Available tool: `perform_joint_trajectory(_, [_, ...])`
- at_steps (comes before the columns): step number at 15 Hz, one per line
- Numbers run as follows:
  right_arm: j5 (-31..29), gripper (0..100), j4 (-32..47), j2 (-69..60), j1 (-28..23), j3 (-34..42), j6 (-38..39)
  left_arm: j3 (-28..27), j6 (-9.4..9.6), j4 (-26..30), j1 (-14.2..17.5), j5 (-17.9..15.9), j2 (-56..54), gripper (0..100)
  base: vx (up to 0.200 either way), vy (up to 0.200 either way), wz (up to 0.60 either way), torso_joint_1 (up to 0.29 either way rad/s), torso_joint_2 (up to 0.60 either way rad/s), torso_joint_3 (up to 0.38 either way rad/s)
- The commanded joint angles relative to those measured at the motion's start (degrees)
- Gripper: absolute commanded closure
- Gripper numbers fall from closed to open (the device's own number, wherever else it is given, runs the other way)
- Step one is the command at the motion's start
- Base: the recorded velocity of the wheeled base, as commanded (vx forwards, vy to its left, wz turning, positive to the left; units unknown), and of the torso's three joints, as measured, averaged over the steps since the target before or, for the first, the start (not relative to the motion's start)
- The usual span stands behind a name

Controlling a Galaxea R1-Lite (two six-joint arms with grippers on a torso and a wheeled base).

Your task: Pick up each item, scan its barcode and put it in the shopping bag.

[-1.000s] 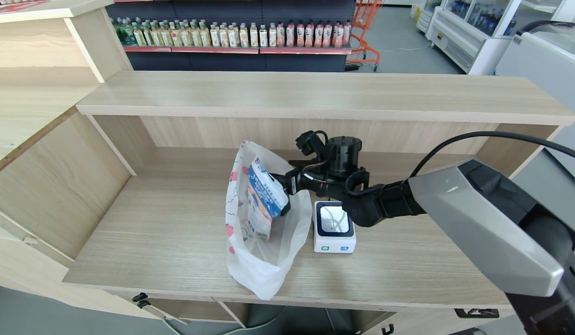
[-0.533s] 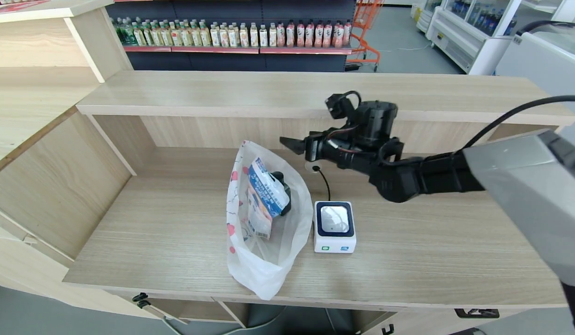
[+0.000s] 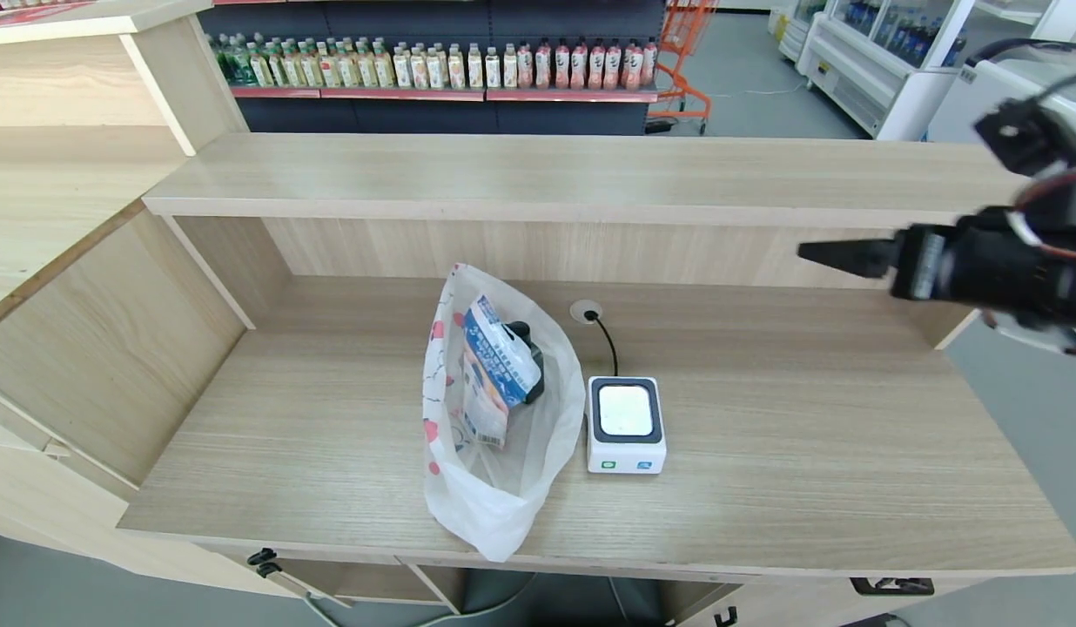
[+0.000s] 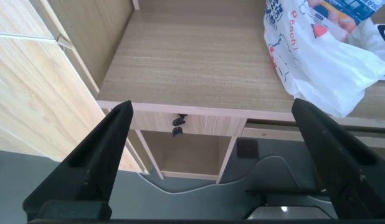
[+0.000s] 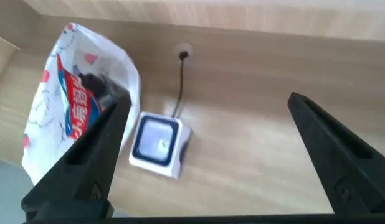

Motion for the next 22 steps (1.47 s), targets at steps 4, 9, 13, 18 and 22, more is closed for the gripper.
perform_joint_trajectory(4, [-8.9,0,8.3,-58.4,-8.8,50.8,-1.6,0.0,-0.01,0.0,0.0,0.0,0.0,0,0.000,0.000,0.00,0.000,0.00,0.000])
perform_joint_trajectory(9, [-3.2,0,9.8,-79.8,-10.9,57.0,-7.2,0.0,-0.01,0.0,0.0,0.0,0.0,0,0.000,0.000,0.00,0.000,0.00,0.000])
perform_joint_trajectory(13, [-5.5,0,10.2,-79.7,-11.1,57.1,-7.8,0.0,-0.01,0.0,0.0,0.0,0.0,0,0.000,0.000,0.00,0.000,0.00,0.000])
perform_joint_trajectory(18, [-7.4,0,12.1,-79.8,-11.2,56.9,-8.1,0.0,-0.01,0.0,0.0,0.0,0.0,0,0.000,0.000,0.00,0.000,0.00,0.000])
perform_joint_trajectory(22, [-7.3,0,12.2,-79.8,-11.2,56.9,-8.1,0.0,-0.01,0.0,0.0,0.0,0.0,0,0.000,0.000,0.00,0.000,0.00,0.000])
